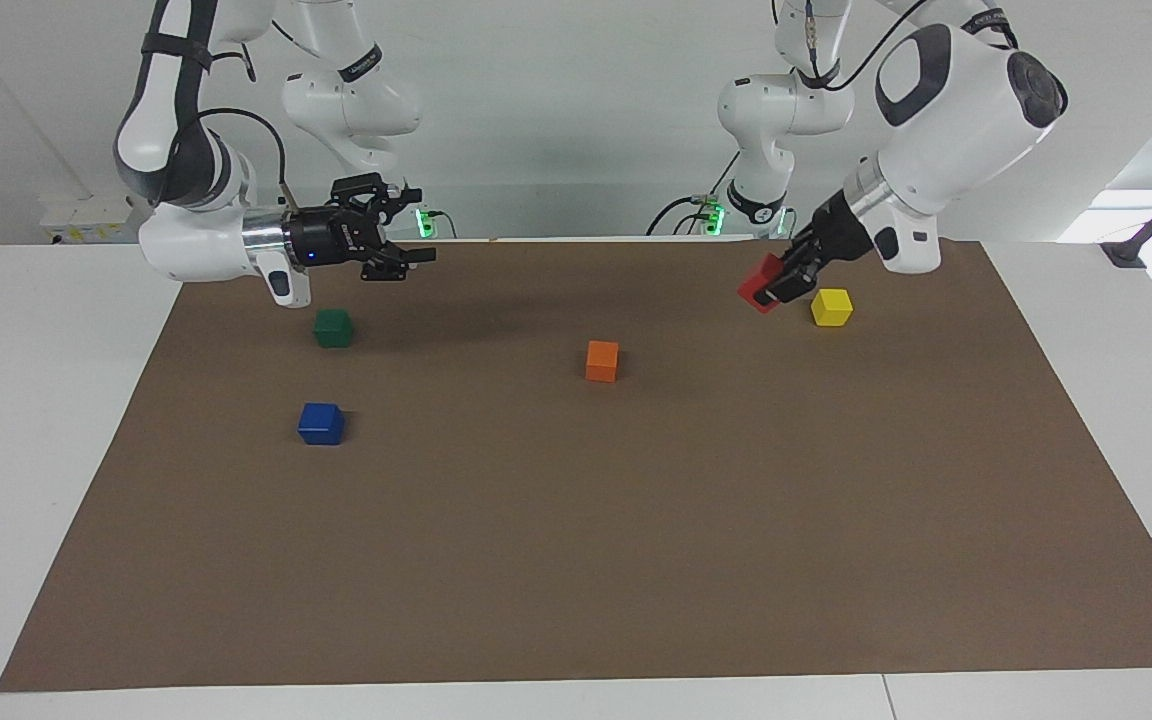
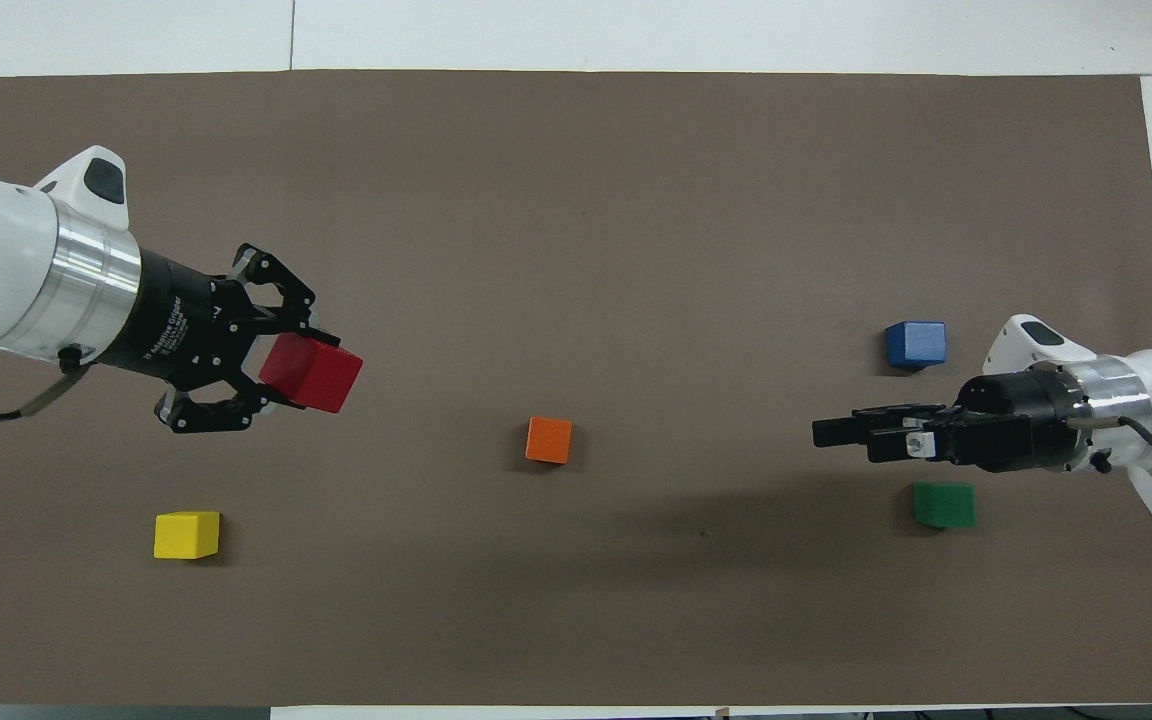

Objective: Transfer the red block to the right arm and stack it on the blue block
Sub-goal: 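Carry the red cube toward the right gripper while the right gripper approaches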

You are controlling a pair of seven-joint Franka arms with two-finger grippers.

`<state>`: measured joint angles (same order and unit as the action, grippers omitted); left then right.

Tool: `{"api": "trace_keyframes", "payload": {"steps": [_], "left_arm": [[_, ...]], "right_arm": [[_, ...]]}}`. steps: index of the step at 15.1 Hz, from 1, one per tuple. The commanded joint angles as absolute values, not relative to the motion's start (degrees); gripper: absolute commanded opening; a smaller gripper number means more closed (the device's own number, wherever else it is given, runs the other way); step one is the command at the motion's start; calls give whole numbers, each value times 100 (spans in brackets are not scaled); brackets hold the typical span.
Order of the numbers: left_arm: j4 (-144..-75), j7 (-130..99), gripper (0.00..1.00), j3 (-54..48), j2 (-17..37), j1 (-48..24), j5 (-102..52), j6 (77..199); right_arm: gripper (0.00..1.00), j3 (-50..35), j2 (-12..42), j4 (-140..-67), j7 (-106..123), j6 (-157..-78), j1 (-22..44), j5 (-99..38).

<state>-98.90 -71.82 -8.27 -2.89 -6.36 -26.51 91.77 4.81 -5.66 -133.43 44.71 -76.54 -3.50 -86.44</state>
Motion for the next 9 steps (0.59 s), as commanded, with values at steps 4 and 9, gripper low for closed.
{"api": "trace_keyframes", "payload": {"steps": [4,9], "left_arm": [[-9958,-9717,0,-1537,-808,-1178,-3626,10124],[-10544,-11302,0,-1925,-1106,-1344,-4262,11229]], "right_arm": [[100,475,-213,-14001,5455,-6937,272,-10098],[100,466,772,-14027,6626,-5662,694,-10642]]}}
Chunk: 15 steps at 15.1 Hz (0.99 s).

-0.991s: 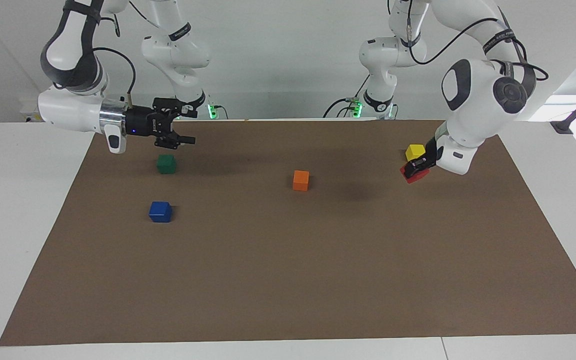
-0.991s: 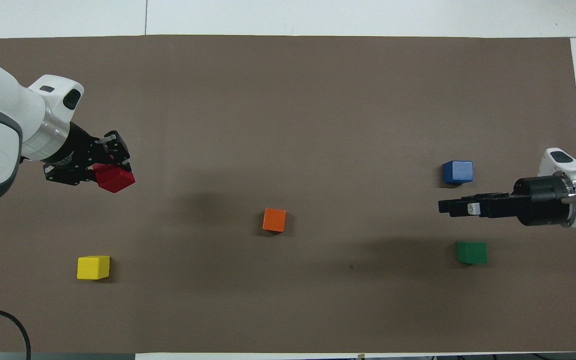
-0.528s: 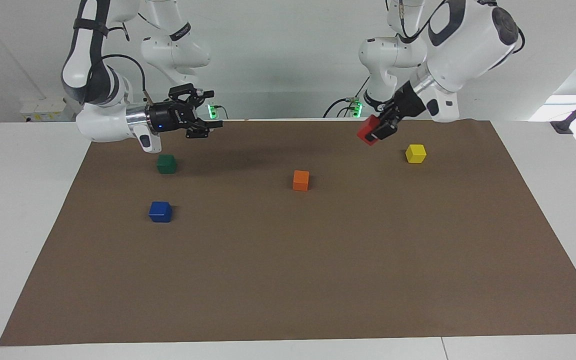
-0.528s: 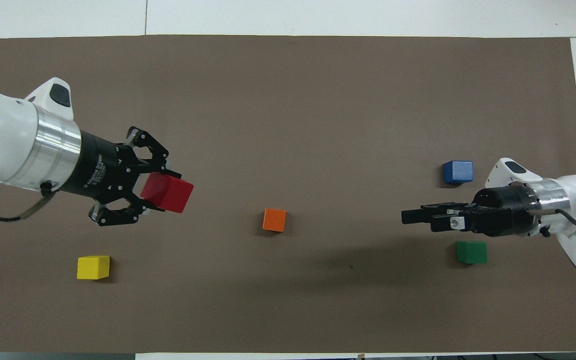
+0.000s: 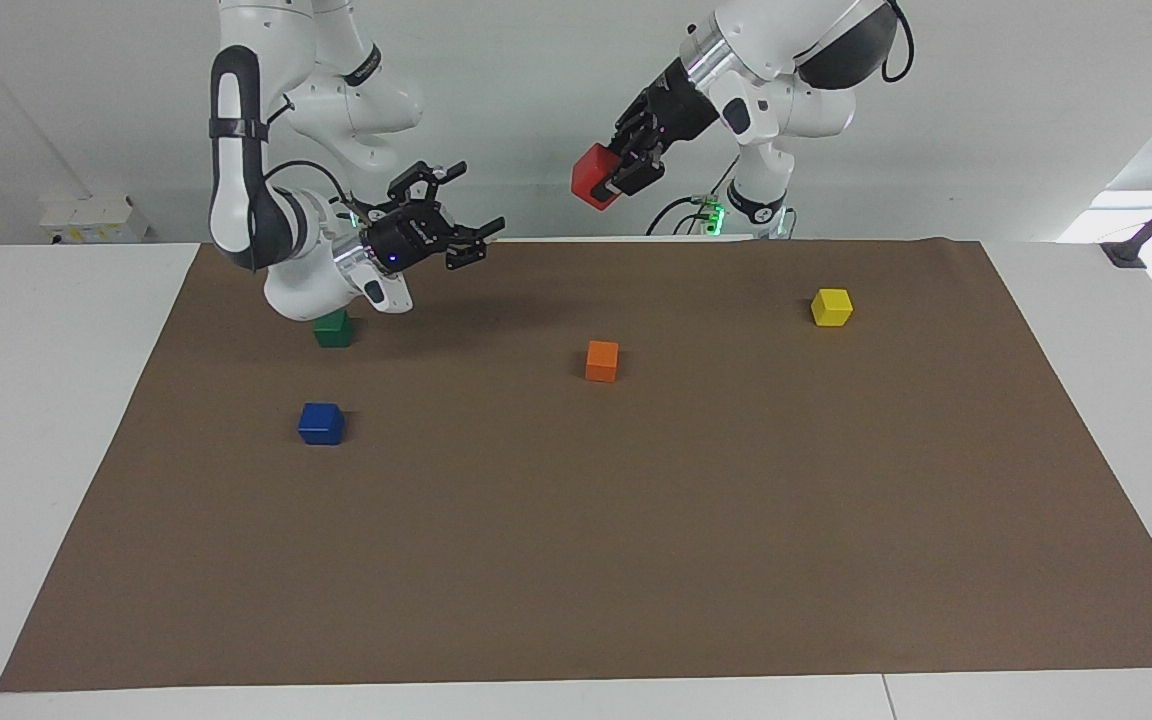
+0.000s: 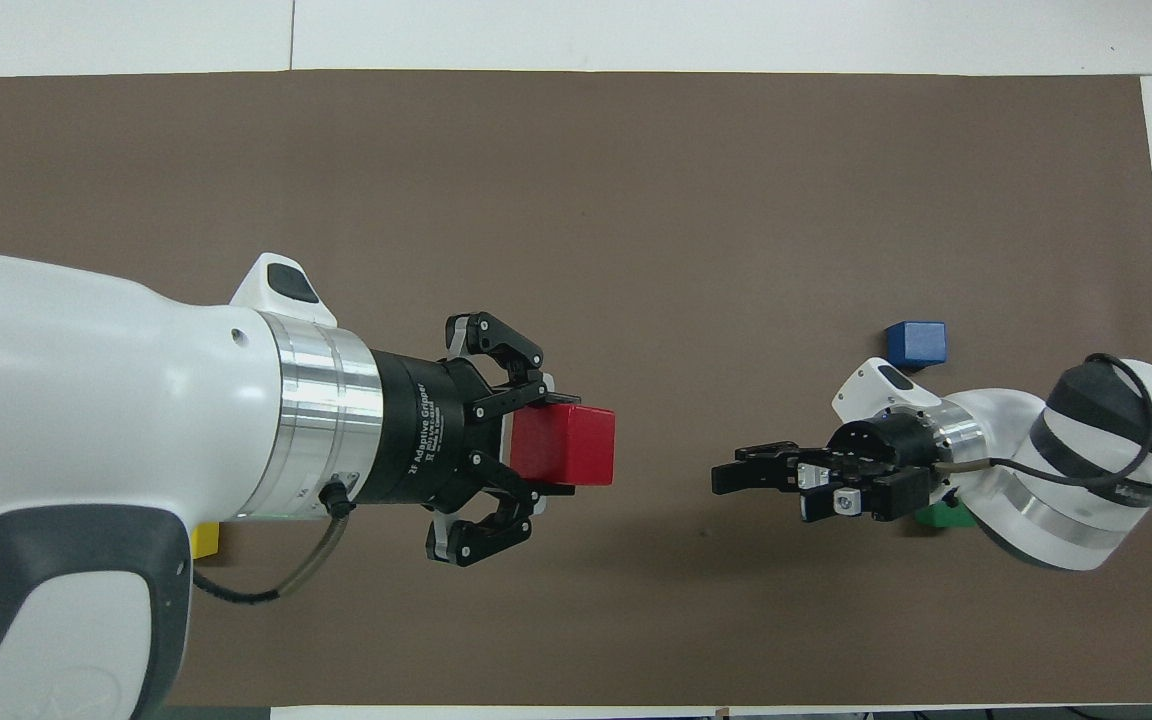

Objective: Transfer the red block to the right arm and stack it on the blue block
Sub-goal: 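Carry the red cube toward the right gripper while the right gripper approaches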

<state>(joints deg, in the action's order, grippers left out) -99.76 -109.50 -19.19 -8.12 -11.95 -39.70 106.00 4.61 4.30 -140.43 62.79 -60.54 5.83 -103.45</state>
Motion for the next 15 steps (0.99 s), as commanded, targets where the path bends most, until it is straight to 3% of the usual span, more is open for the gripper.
{"api": "trace_keyframes", "payload": {"steps": [1,7,15], "left_arm": [[-10782,-11303,0,-1916,-1221,-1475,-4419,11546],[-11600,-11320,0,-1960,-1634,-1968,-4553,12418],[-12287,-11329,0,-1951,-2056,-2145,-4553,12498]], "right_arm": [[100,475,843,-14027,6757,-5591,851,-10757],[100,457,1713,-13966,6873,-4598,1880,-11830],[100,220,1731,-13966,6847,-4447,1898,-12119]]}}
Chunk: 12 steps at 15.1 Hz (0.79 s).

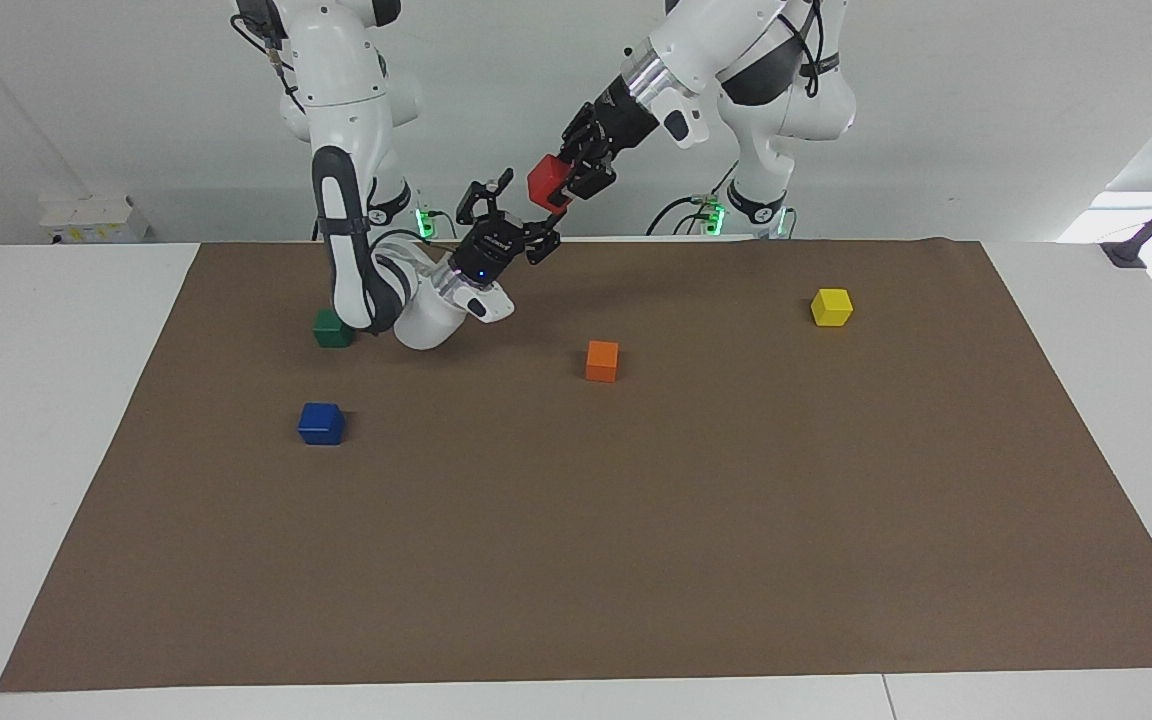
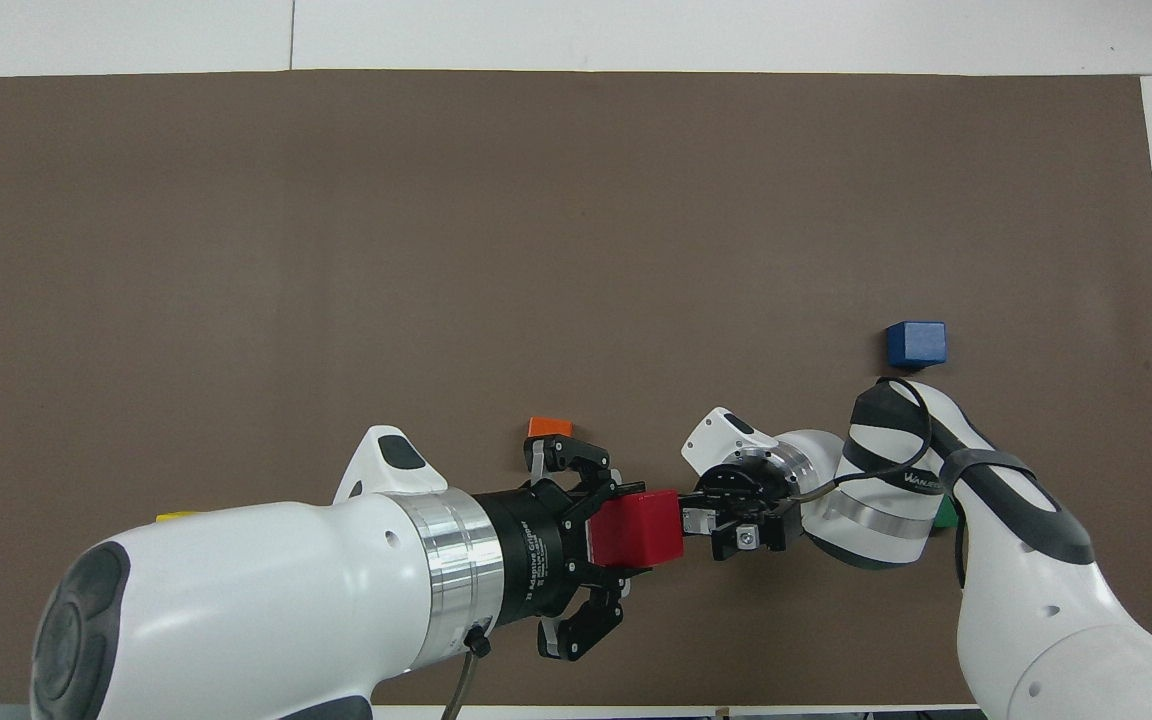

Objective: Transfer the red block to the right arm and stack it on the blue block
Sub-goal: 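Grasp the red cube with the right gripper and open the left gripper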

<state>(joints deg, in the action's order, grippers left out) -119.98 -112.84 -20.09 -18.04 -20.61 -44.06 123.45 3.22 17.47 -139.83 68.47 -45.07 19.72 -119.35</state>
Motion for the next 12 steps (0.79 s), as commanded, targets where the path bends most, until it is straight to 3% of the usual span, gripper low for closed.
{"api": "trace_keyframes", "payload": {"steps": [1,10,11,12], "left_arm": [[-12287,-11329,0,-1951,-2074,-2145,-4553,12498],[-12331,-11329,0,-1960,-2109,-2215,-4553,12498],[-12331,-11320,0,-1960,-2101,-2215,-4544,12489],[-12331,-11320,0,-1960,-2109,-2215,-4544,12481]], "right_arm": [[100,211,1731,-13966,6847,-4456,1916,-12172],[99,220,1723,-13975,7005,-4526,2109,-12191],[94,220,1723,-13966,6979,-4526,2109,-12173],[79,220,1723,-13966,6970,-4526,2109,-12164]]}}
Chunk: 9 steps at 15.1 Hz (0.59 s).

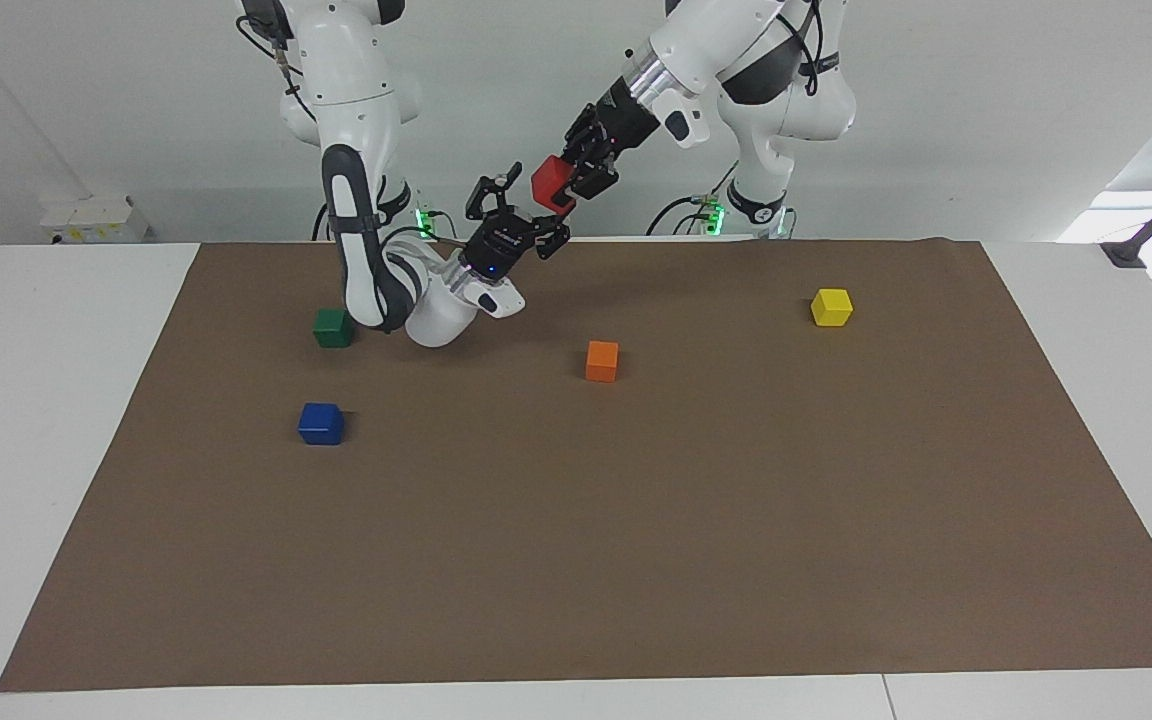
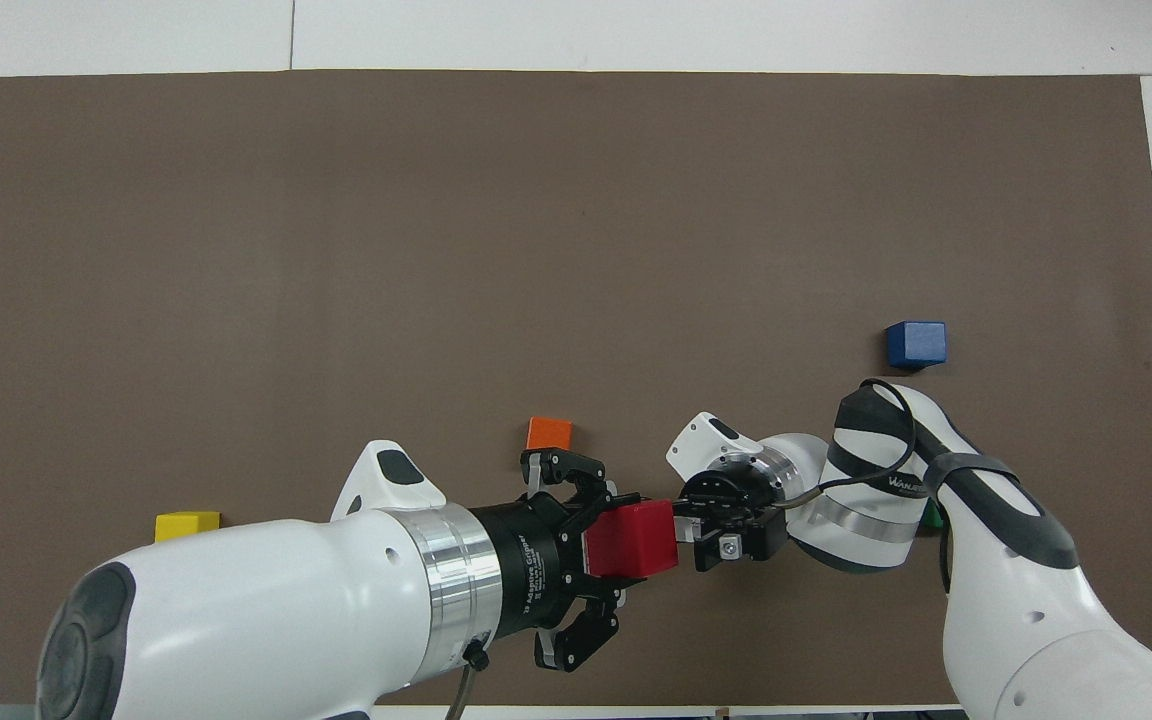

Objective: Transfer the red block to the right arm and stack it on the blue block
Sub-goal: 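Grasp the red cube with the right gripper and open the left gripper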

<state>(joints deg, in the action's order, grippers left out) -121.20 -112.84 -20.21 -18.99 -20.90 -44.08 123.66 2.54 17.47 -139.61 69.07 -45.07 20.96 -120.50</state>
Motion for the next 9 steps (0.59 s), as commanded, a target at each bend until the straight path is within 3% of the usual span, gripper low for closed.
{"api": "trace_keyframes", "payload": {"steps": [1,2,3,8,9], "left_arm": [[-12366,-11320,0,-1960,-2118,-2215,-4544,12463],[-12375,-11329,0,-1960,-2144,-2215,-4544,12437],[-12384,-11329,0,-1960,-2153,-2215,-4544,12419],[-12445,-11286,0,-1969,-2197,-2232,-4544,12393],[-12437,-11320,14,-1969,-2189,-2232,-4544,12393]], "right_arm": [[46,220,1723,-13966,6978,-4526,2118,-12164],[9,220,1705,-13975,7039,-4535,2188,-12155],[0,220,1705,-13983,7110,-4535,2267,-12155],[0,229,1688,-13966,7075,-4641,2241,-12111],[0,229,1688,-13957,7075,-4641,2233,-12103]]}}
